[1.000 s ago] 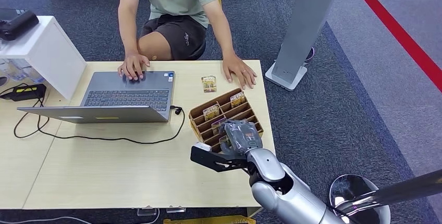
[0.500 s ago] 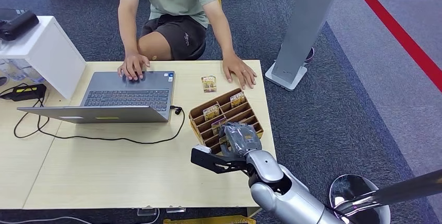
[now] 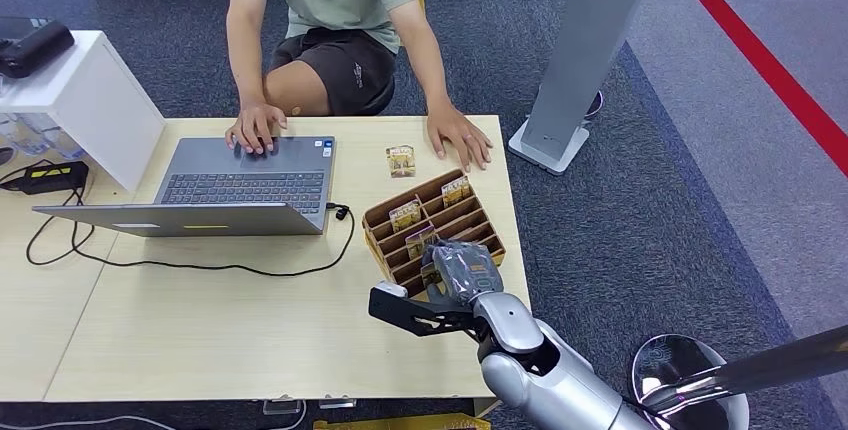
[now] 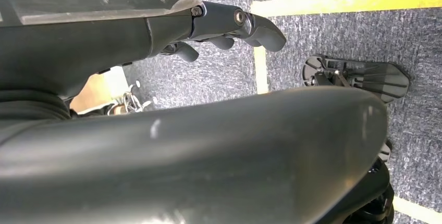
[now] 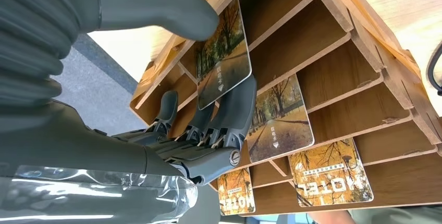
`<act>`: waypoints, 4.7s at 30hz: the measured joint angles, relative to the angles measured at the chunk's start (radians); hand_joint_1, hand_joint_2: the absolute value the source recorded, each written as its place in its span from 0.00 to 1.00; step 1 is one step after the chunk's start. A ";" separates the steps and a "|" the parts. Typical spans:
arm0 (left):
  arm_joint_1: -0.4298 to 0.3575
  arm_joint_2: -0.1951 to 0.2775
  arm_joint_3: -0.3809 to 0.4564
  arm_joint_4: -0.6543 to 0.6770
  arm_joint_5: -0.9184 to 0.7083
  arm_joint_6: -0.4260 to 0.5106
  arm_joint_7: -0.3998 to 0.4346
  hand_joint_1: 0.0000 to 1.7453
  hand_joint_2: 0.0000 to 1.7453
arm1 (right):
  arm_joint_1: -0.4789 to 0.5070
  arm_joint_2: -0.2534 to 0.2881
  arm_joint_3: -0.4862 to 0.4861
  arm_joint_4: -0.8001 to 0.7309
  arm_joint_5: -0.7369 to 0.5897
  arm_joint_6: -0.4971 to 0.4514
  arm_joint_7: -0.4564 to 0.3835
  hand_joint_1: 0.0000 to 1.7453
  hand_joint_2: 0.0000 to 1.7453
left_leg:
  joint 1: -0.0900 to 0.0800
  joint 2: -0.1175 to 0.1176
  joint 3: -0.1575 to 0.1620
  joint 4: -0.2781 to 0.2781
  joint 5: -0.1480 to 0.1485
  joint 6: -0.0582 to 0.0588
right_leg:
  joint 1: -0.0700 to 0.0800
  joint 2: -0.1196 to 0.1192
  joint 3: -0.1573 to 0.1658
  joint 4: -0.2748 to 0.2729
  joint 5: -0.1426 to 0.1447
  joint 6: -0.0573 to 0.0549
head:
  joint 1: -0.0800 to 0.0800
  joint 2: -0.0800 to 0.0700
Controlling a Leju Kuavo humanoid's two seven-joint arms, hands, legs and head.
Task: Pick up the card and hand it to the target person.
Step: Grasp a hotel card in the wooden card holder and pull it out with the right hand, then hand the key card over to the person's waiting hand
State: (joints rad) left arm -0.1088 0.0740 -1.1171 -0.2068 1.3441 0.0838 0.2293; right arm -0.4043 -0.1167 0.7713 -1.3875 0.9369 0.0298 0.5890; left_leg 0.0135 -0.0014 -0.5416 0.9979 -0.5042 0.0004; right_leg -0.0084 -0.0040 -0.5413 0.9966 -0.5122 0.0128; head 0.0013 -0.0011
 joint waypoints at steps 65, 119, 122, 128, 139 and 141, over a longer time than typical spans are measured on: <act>-0.005 0.000 -0.003 0.000 -0.033 -0.005 -0.014 0.00 0.00 | -0.541 0.246 0.055 0.572 -0.205 -0.244 -0.276 0.38 1.00 | 0.000 -0.001 -0.004 0.000 0.003 -0.002 | 0.000 -0.001 -0.004 0.003 0.001 -0.001 | 0.000 0.000; 0.006 0.013 -0.003 0.000 0.030 0.001 -0.030 0.00 0.00 | 0.380 -0.078 -0.295 -0.145 -0.886 -0.266 -0.810 0.00 1.00 | 0.000 0.000 -0.001 0.000 0.000 -0.002 | 0.000 0.000 -0.002 0.000 0.000 -0.001 | 0.000 0.000; 0.005 0.013 0.000 0.000 0.034 0.001 -0.033 0.00 0.00 | 0.374 -0.067 -0.293 -0.131 -0.873 -0.257 -0.810 0.00 1.00 | 0.000 0.000 -0.001 0.000 0.000 -0.002 | 0.000 0.000 -0.002 0.000 0.000 -0.001 | -0.001 0.000; 0.005 0.013 0.001 0.000 0.036 0.002 -0.033 0.00 0.00 | 0.368 -0.058 -0.293 -0.114 -0.861 -0.250 -0.806 0.00 1.00 | 0.000 0.000 -0.001 0.000 0.000 -0.002 | 0.000 0.000 -0.002 0.000 0.000 -0.001 | 0.000 0.000; 0.005 0.013 0.001 0.000 0.029 0.003 -0.033 0.00 0.00 | 0.374 -0.057 -0.293 -0.108 -0.859 -0.258 -0.780 0.00 1.00 | 0.000 0.000 -0.001 0.000 0.000 -0.002 | 0.000 0.000 -0.002 0.000 0.000 -0.001 | -0.001 0.000; 0.005 0.013 0.001 0.000 0.029 0.003 -0.033 0.00 0.00 | 0.374 -0.057 -0.293 -0.108 -0.859 -0.259 -0.780 0.00 1.00 | 0.000 0.000 -0.001 0.000 0.000 -0.002 | 0.000 0.000 -0.002 0.000 0.000 -0.001 | -0.001 0.000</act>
State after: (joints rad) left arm -0.1042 0.0873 -1.1162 -0.2068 1.3734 0.0865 0.1961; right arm -0.0299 -0.1740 0.4788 -1.4954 0.0774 -0.2288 -0.1911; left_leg 0.0136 -0.0018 -0.5426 0.9978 -0.5045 -0.0013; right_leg -0.0084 -0.0040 -0.5434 0.9969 -0.5123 0.0116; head 0.0007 -0.0011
